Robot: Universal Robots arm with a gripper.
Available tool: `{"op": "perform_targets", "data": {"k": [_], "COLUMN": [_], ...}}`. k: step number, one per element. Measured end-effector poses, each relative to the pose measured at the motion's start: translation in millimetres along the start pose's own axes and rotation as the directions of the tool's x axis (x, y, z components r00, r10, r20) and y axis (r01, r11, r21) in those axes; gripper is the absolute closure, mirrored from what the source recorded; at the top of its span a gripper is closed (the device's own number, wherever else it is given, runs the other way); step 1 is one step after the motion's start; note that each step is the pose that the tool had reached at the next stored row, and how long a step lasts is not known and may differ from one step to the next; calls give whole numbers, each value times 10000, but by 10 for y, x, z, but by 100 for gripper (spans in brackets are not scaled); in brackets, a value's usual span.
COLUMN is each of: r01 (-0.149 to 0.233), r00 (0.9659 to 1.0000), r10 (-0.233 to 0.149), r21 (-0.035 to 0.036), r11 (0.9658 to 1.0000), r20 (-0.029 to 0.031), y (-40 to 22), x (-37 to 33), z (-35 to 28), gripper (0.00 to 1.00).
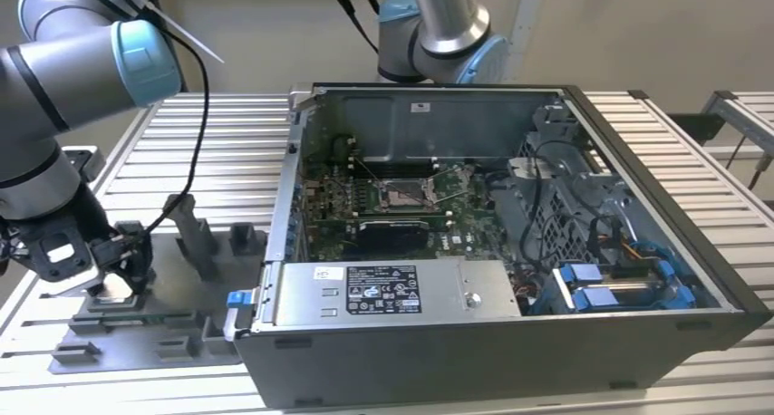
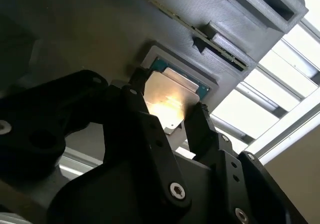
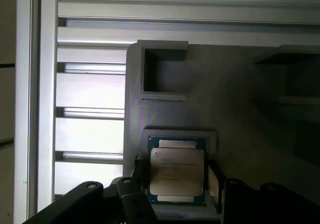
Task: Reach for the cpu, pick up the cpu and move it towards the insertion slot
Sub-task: 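Pick up the cpu and move it towards the insertion slot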
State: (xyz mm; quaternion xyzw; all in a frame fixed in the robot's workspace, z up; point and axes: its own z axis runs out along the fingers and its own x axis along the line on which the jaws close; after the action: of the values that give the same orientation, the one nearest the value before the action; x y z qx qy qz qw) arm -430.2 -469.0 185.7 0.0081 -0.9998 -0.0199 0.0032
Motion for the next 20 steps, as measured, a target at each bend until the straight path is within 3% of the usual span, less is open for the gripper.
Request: {"op": "perform_targets", "data": {"k": [7, 20], "r01": [12, 12], "r00": [10000, 10000], "r10": [-12, -12], "r21": [-6, -4], "r11": [10000, 10000], "r20": [2, 0], "y": [1, 15], "x": [0, 3], "z": [-20, -394], "gripper": [100, 100]}}
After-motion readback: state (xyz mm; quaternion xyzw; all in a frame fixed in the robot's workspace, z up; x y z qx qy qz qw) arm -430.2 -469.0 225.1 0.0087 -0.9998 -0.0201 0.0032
